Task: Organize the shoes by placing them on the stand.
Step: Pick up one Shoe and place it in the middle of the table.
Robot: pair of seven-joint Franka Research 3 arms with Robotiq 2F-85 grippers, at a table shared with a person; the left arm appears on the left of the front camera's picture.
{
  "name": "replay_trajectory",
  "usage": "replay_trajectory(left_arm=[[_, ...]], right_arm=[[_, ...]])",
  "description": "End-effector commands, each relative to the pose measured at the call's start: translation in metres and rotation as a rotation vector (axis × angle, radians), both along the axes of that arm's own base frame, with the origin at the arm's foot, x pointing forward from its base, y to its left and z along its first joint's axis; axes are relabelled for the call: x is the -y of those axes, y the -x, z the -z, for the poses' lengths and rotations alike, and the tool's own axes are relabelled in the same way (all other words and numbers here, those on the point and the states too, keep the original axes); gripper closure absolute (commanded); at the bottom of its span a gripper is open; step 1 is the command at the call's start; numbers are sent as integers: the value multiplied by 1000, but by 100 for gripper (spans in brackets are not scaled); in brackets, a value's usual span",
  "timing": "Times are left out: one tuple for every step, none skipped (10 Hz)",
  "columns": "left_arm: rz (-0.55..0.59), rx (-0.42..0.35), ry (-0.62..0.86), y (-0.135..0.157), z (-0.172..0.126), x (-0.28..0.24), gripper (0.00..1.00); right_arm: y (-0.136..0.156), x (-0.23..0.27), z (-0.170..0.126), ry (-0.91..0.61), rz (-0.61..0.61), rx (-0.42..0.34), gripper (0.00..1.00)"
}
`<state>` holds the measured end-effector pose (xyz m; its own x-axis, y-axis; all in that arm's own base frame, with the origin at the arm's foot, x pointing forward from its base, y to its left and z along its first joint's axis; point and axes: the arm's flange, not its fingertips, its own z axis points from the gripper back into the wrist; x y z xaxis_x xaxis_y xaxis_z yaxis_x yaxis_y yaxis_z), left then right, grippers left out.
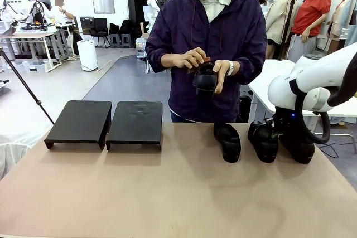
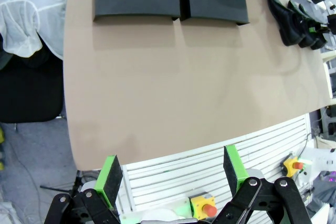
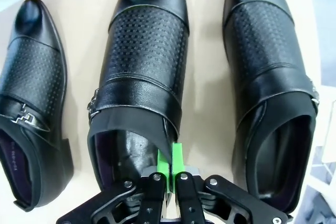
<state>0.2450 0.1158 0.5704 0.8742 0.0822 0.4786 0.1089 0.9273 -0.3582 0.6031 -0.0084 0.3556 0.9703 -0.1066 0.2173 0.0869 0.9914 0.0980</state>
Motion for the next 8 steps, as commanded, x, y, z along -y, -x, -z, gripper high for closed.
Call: replay_trajectory(left_arm=[[6, 2, -6, 0, 1, -1, 0], [6, 2, -6, 0, 1, -1, 0], [6, 2, -6, 0, 1, -1, 0], [6, 2, -6, 0, 1, -1, 0], [6, 2, -6, 0, 1, -1, 0], [6, 2, -6, 0, 1, -1, 0], [6, 2, -6, 0, 1, -1, 0], [6, 2, -6, 0, 1, -1, 0]], right_arm=[[3, 7, -5, -70, -41, -14, 100], [10, 16, -15, -107, -58, -3, 100], [22, 32, -35, -142, -73, 13, 100], [39, 48, -56, -165, -89, 22, 100], [62, 58, -80, -170, -116, 30, 100], [93, 63, -103, -178, -163, 49, 100], [123, 61, -121, -213, -197, 77, 100], [154, 55, -135, -247, -217, 62, 100]])
